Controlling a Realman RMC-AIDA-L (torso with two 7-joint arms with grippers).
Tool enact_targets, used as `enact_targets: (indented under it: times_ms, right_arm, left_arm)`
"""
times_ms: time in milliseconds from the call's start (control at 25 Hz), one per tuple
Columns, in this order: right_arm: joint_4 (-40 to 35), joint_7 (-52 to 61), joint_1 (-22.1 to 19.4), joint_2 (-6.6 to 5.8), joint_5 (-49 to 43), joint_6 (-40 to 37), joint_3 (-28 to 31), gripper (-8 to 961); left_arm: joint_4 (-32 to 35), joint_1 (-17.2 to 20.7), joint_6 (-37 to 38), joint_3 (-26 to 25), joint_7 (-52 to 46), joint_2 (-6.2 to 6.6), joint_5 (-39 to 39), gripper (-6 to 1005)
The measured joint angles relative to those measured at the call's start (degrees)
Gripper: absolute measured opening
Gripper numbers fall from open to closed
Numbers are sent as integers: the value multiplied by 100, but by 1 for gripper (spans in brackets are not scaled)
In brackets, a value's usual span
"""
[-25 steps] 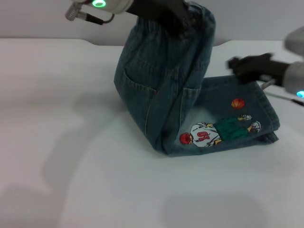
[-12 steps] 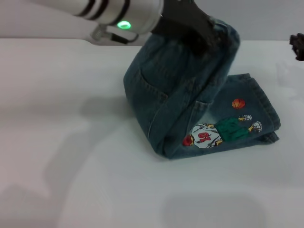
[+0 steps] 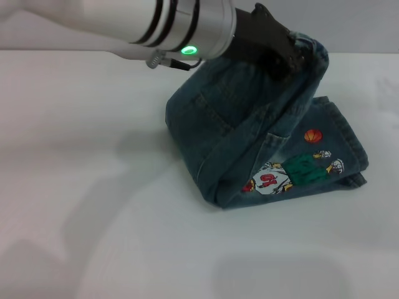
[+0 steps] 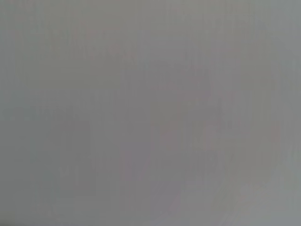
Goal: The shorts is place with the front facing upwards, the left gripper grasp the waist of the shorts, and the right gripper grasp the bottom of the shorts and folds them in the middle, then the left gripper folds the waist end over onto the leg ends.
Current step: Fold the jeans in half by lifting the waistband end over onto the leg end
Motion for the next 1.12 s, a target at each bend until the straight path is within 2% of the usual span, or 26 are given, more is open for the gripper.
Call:
enact_targets:
  times_ms: [520,760,1120]
  right_arm:
    - [-17,-3,-29,2,8,-13,14,124]
    - [14,-4,-2,0,8,-69,15,125]
    - [33,-4,4,16,8,-76,-31,125]
  left_arm:
    - [-347,-123,-237,330,57,-8,-258,154]
    - [-355,-63,-446,346,23,-7,-467,159]
    - [-366,-52,-512,348,32,0,-501,339]
